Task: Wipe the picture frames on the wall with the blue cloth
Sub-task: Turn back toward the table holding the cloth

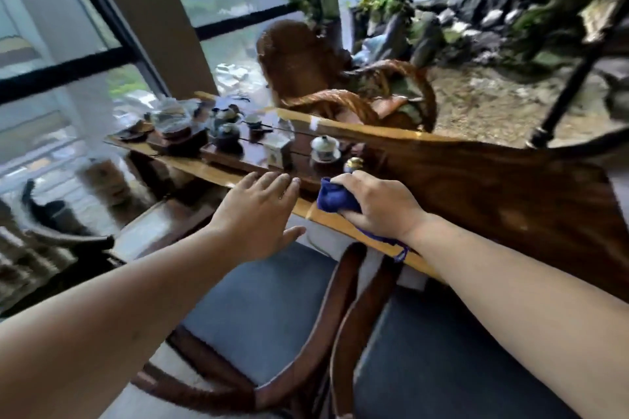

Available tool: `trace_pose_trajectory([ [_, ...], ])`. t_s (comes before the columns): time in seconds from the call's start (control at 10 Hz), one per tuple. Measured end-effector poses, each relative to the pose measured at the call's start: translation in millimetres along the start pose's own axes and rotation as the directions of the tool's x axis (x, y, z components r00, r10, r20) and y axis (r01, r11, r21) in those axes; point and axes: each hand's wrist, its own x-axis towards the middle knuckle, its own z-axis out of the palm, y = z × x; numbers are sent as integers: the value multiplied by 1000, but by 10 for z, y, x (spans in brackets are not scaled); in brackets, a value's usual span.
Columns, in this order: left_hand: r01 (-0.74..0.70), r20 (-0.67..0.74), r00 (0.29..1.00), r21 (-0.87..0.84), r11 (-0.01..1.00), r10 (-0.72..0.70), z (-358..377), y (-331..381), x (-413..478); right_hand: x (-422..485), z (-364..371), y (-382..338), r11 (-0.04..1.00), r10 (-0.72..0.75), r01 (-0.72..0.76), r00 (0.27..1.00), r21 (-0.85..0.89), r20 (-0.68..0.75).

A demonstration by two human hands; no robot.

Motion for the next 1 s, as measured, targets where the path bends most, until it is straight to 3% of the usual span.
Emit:
trace_pose_trajectory([
  [0.2, -55, 60, 996, -101, 993, 61, 490, 676, 554, -809, 249, 936, 978, 207, -203, 969, -41, 132],
  [0.3, 15, 86, 996, -203, 979, 3, 716, 882, 730, -1101, 413, 1350, 954, 290, -264, 930, -140, 225],
  [0.5, 19, 111, 994, -291, 957, 14, 1189, 1239, 987, -1645, 795, 2119, 897, 432, -368, 848, -244, 307],
  [0.8, -45, 170, 979, -354, 934, 111, 1635, 1842, 1350, -2071, 1414, 2458, 836, 543, -449, 759, -315, 359],
  [1.0, -72, 222, 964, -312, 947, 146, 1696, 1835, 1299, -2002, 1429, 2381, 752, 655, -565, 587, -339, 475],
])
